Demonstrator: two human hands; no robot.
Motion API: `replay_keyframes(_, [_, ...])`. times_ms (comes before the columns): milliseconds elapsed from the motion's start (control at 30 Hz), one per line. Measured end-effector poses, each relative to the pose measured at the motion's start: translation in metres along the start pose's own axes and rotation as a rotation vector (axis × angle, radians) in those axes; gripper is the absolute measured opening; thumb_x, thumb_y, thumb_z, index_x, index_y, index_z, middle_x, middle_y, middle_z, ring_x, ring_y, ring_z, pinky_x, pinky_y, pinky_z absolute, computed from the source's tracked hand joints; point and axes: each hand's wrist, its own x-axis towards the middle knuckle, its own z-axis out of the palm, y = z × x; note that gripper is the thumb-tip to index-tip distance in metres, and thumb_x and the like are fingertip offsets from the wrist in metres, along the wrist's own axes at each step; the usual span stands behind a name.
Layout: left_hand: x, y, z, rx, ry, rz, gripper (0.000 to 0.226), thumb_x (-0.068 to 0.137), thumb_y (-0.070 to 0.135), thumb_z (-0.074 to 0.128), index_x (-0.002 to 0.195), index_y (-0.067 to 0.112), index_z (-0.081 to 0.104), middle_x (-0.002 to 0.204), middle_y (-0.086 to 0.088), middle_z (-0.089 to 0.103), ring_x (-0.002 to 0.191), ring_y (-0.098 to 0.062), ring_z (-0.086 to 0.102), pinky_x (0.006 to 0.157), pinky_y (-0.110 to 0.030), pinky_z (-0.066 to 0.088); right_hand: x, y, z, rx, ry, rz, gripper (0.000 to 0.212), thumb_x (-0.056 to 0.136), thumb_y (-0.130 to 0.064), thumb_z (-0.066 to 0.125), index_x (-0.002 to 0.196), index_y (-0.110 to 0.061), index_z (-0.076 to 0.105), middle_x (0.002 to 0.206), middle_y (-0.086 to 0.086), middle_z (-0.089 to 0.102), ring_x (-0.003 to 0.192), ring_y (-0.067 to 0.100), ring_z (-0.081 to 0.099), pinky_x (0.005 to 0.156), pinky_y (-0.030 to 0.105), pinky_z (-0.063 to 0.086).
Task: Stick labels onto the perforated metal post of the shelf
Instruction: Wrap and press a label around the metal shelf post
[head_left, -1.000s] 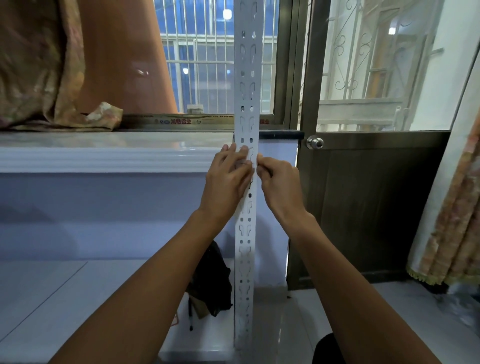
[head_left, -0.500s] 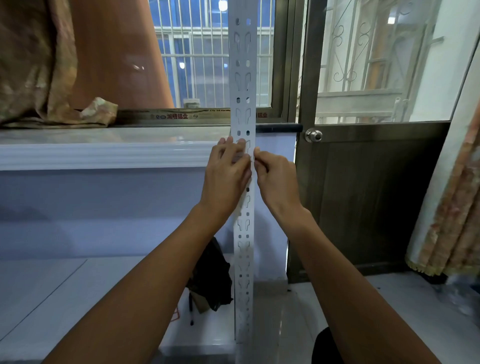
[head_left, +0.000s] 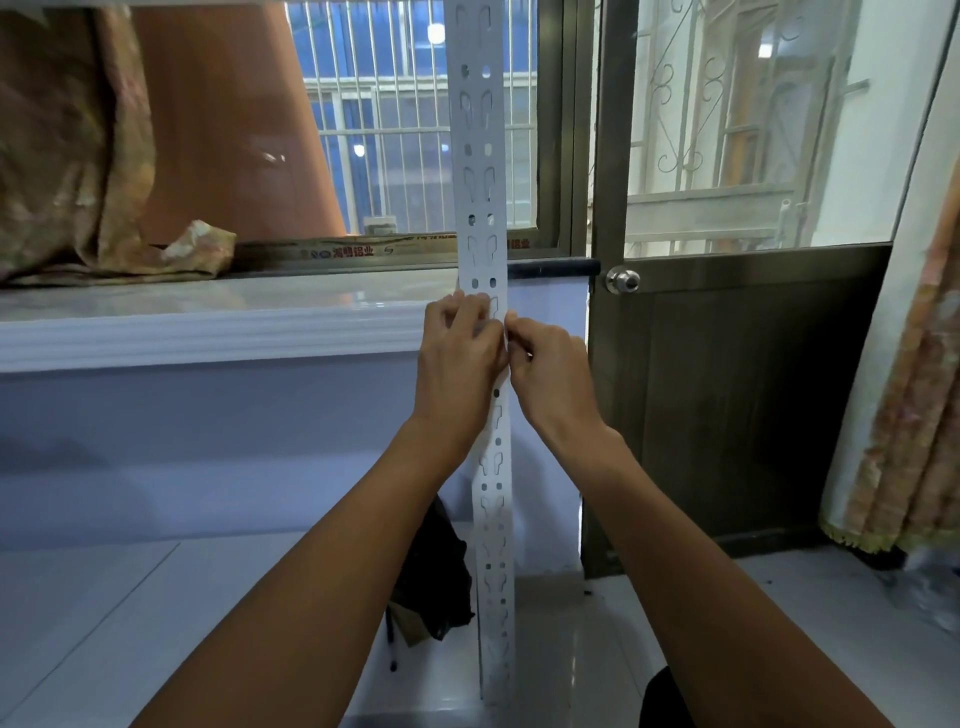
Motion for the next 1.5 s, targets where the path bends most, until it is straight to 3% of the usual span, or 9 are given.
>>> replay_keyframes(200, [0.004, -0.005, -0.005, -0.005, 0.051, -0.002, 0.007, 0.08, 0.008, 0.079, 0.081, 0.004, 0.072, 0.102, -0.01, 0.071, 0.087, -0.034, 0.062, 0.069, -0.032, 0.05, 0.002, -0.001, -0.001, -0.012, -0.011, -0.004, 0.021, 0.103, -0.006, 0.051, 0.102, -0.009, 0.071, 0.085, 0.007, 0.073, 0.076, 0.02, 0.068, 0.075, 0.034, 0.058])
replay_keyframes(300, [-0.002, -0.013, -0.006, -0.086, 0.028, 0.017, 0.011, 0.087, 0.015, 0.072, 0.092, 0.005, 0.075, 0.115, -0.009, 0.071, 0.105, -0.036, 0.064, 0.081, -0.036, 0.052, 0.002, 0.002, 0.0, -0.007, -0.006, 0.001, 0.02, 0.101, -0.004, 0.051, 0.102, -0.009, 0.071, 0.085, 0.01, 0.073, 0.077, 0.025, 0.068, 0.074, 0.043, 0.058])
replay_keyframes(400, [-0.006, -0.023, -0.003, -0.109, -0.024, 0.059, 0.021, 0.094, 0.022, 0.063, 0.099, 0.006, 0.076, 0.124, -0.009, 0.069, 0.115, -0.038, 0.062, 0.096, -0.04, 0.049, 0.001, 0.002, -0.001, 0.001, -0.015, -0.002, 0.023, 0.101, -0.003, 0.049, 0.102, -0.01, 0.071, 0.083, 0.007, 0.073, 0.075, 0.023, 0.067, 0.072, 0.038, 0.057])
replay_keyframes(467, [-0.006, -0.028, 0.0, -0.089, -0.039, 0.092, 0.017, 0.093, 0.02, 0.068, 0.101, 0.006, 0.075, 0.126, -0.009, 0.068, 0.116, -0.038, 0.061, 0.101, -0.039, 0.046, 0.001, 0.002, -0.002, -0.002, -0.007, -0.004, 0.022, 0.102, -0.005, 0.05, 0.105, -0.012, 0.071, 0.083, 0.005, 0.073, 0.074, 0.02, 0.068, 0.072, 0.036, 0.057])
replay_keyframes(700, [0.0, -0.03, -0.003, -0.016, -0.035, 0.154, 0.012, 0.088, 0.018, 0.076, 0.094, 0.008, 0.074, 0.121, -0.008, 0.069, 0.107, -0.036, 0.062, 0.083, -0.037, 0.051, 0.0, 0.003, 0.001, -0.006, -0.022, 0.002, 0.018, 0.101, -0.006, 0.053, 0.102, -0.012, 0.07, 0.085, 0.006, 0.073, 0.075, 0.022, 0.068, 0.072, 0.04, 0.059])
replay_keyframes(933, [0.0, -0.017, 0.001, 0.055, 0.033, 0.132, 0.012, 0.084, 0.015, 0.077, 0.081, 0.006, 0.072, 0.111, -0.01, 0.071, 0.099, -0.035, 0.062, 0.074, -0.037, 0.054, -0.001, 0.001, 0.0, -0.023, -0.027, 0.009, 0.017, 0.101, -0.003, 0.052, 0.103, -0.007, 0.068, 0.085, 0.008, 0.072, 0.075, 0.02, 0.068, 0.074, 0.029, 0.057])
replay_keyframes(1300, [-0.001, -0.014, 0.007, 0.046, 0.138, 0.118, 0.012, 0.09, 0.013, 0.072, 0.09, 0.001, 0.071, 0.107, -0.013, 0.072, 0.097, -0.036, 0.066, 0.088, -0.039, 0.056, 0.0, 0.008, 0.004, 0.032, -0.017, -0.012, 0.019, 0.102, -0.009, 0.051, 0.111, -0.01, 0.068, 0.091, 0.006, 0.073, 0.082, 0.02, 0.069, 0.081, 0.039, 0.059])
replay_keyframes(1400, [-0.003, -0.017, 0.004, -0.033, 0.11, 0.097, 0.012, 0.092, 0.013, 0.069, 0.095, 0.002, 0.071, 0.113, -0.011, 0.072, 0.105, -0.032, 0.065, 0.095, -0.034, 0.051, -0.003, 0.007, 0.006, 0.008, 0.042, -0.068, 0.023, 0.102, -0.01, 0.053, 0.122, -0.012, 0.064, 0.111, 0.005, 0.069, 0.096, 0.014, 0.067, 0.09, 0.031, 0.057])
replay_keyframes(1500, [-0.005, -0.035, -0.007, -0.186, 0.031, 0.104, 0.015, 0.097, 0.013, 0.062, 0.104, 0.003, 0.071, 0.123, -0.008, 0.069, 0.113, -0.026, 0.064, 0.098, -0.032, 0.051, -0.009, 0.013, 0.012, -0.094, 0.044, -0.203, 0.032, 0.103, -0.021, 0.054, 0.135, -0.018, 0.056, 0.125, -0.004, 0.057, 0.099, -0.006, 0.057, 0.093, 0.015, 0.051])
